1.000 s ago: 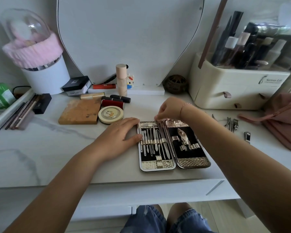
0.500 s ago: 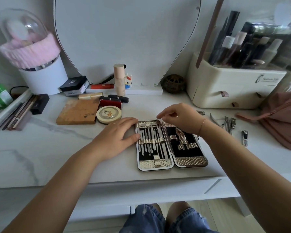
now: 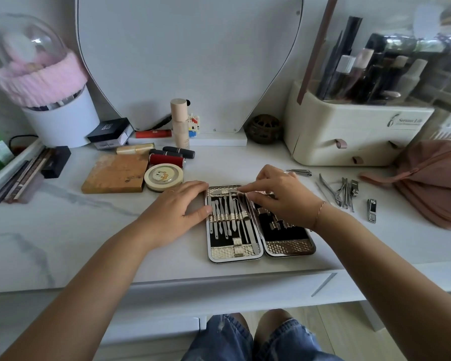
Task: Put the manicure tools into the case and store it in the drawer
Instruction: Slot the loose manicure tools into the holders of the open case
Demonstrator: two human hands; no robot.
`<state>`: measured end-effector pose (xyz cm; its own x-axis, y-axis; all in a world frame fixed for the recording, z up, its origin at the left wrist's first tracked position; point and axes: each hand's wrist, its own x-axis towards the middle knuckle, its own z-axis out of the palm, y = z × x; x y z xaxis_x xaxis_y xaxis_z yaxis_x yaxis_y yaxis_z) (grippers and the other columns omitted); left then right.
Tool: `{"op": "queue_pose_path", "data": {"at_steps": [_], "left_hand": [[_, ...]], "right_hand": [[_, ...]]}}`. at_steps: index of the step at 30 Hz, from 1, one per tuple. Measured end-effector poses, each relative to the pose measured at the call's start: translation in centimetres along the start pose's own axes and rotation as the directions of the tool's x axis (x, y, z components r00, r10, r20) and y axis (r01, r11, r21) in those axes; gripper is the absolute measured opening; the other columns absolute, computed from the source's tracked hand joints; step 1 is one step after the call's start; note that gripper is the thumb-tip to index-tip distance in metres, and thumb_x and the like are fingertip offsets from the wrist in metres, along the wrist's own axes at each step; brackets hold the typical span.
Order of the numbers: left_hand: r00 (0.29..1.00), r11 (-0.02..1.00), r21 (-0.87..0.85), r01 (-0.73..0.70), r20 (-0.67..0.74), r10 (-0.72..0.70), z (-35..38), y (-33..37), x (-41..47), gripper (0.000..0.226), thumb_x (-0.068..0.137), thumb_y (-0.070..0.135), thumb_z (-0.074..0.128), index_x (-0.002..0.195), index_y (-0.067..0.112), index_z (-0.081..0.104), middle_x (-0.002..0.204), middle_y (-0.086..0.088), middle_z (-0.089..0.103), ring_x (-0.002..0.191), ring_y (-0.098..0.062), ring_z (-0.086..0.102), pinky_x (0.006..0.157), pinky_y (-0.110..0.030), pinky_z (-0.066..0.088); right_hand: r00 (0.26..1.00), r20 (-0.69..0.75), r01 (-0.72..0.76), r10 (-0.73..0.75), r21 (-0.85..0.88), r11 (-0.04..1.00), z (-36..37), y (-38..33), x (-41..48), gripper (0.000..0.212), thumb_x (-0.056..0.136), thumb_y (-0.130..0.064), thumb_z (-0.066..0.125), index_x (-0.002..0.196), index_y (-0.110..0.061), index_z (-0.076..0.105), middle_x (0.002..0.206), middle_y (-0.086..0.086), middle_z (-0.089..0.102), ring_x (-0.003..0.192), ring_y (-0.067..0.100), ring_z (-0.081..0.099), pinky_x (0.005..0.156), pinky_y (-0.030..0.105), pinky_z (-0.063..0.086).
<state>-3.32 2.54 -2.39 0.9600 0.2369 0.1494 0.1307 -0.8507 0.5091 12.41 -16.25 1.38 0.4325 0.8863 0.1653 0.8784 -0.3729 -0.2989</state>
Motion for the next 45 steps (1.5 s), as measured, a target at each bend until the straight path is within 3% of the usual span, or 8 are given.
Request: {"op": "queue_pose_path", "data": {"at_steps": [3,8,12,20,25,33,38,45], "left_hand": [[1.000,1.000,0.010,-0.007,-0.006,0.007,0.0,0.1,-0.1,0.060,0.088,0.050,0.042,0.141,0.025,0.032,0.148,0.008,0.032,0.135,-0.007,0.027,0.104,-0.018,0.018],[1.000,1.000,-0.012,0.000,0.009,0.001,-0.1,0.1,-0.2,0.072,0.082,0.067,0.036,0.141,0.026,0.031,0.147,0.009,0.032,0.133,-0.003,0.027,0.104,-0.020,0.020],[1.000,1.000,-0.021,-0.003,0.012,0.003,-0.2,0.5,-0.4,0.078,0.076,0.070,0.042,0.141,0.028,0.031,0.146,0.013,0.031,0.125,0.006,0.023,0.102,-0.018,0.018],[1.000,0.999,-0.036,0.021,-0.006,-0.021,-0.1,0.4,-0.3,0.079,0.072,0.077,0.038,0.139,0.035,0.032,0.142,0.019,0.032,0.125,0.007,0.023,0.103,-0.021,0.022],[0.999,0.999,-0.025,0.032,-0.006,-0.032,-0.1,0.6,-0.3,0.072,0.074,0.066,0.044,0.139,0.035,0.032,0.144,0.018,0.032,0.126,0.004,0.026,0.104,-0.031,0.033],[0.999,0.999,0.012,0.031,0.031,-0.031,-0.4,1.0,-0.4,0.076,0.074,0.069,0.039,0.141,0.034,0.028,0.147,0.015,0.028,0.132,0.001,0.022,0.111,-0.030,0.024],[0.994,0.997,0.027,0.066,0.084,-0.068,-1.0,1.8,0.5,0.074,0.077,0.064,0.045,0.142,0.034,0.026,0.148,0.015,0.027,0.134,-0.001,0.023,0.108,-0.026,0.024],[1.000,1.000,0.022,0.020,-0.003,-0.020,-0.6,2.9,1.7,0.062,0.087,0.052,0.044,0.141,0.024,0.032,0.147,0.010,0.031,0.134,-0.004,0.025,0.105,-0.020,0.018]], "right_hand": [[1.000,0.011,0.011,-0.011,0.013,1.000,0.2,0.1,-0.5,0.027,0.092,-0.036,0.051,0.117,-0.038,0.061,0.095,-0.007,0.044,0.087,0.001,0.039,0.084,0.029,0.027],[0.979,-0.166,-0.068,0.122,0.303,0.951,-1.2,1.7,-1.7,0.025,0.090,-0.027,0.057,0.113,-0.028,0.065,0.091,-0.006,0.056,0.078,0.003,0.053,0.073,0.012,0.041],[0.856,-0.348,-0.271,0.383,0.328,0.905,-2.7,6.2,-3.4,0.015,0.082,-0.019,0.068,0.096,-0.018,0.072,0.084,0.012,0.071,0.073,0.023,0.061,0.065,0.016,0.043],[0.725,-0.385,-0.447,0.571,0.367,0.816,-4.8,11.1,-6.1,0.012,0.079,-0.014,0.071,0.090,-0.011,0.074,0.077,0.007,0.067,0.074,0.015,0.058,0.060,0.003,0.039],[0.748,-0.319,-0.491,0.582,0.324,0.809,-4.5,11.8,-5.5,0.011,0.078,-0.014,0.071,0.088,-0.010,0.074,0.082,0.008,0.070,0.079,0.016,0.060,0.078,0.028,0.047],[0.876,-0.197,-0.432,0.439,0.081,0.898,-3.3,9.7,0.1,0.021,0.081,-0.020,0.065,0.101,-0.015,0.069,0.084,0.003,0.062,0.089,0.025,0.060,0.076,0.027,0.043],[0.858,-0.165,-0.502,0.486,-0.069,0.862,-2.9,9.8,2.2,0.017,0.082,-0.020,0.060,0.093,-0.012,0.070,0.095,0.013,0.067,0.091,0.031,0.060,0.067,0.028,0.041],[0.884,-0.147,-0.448,0.443,-0.002,0.894,-2.6,9.9,1.7,0.012,0.077,-0.021,0.071,0.086,-0.014,0.069,0.083,0.002,0.060,0.083,0.024,0.058,0.070,0.029,0.045]]}}
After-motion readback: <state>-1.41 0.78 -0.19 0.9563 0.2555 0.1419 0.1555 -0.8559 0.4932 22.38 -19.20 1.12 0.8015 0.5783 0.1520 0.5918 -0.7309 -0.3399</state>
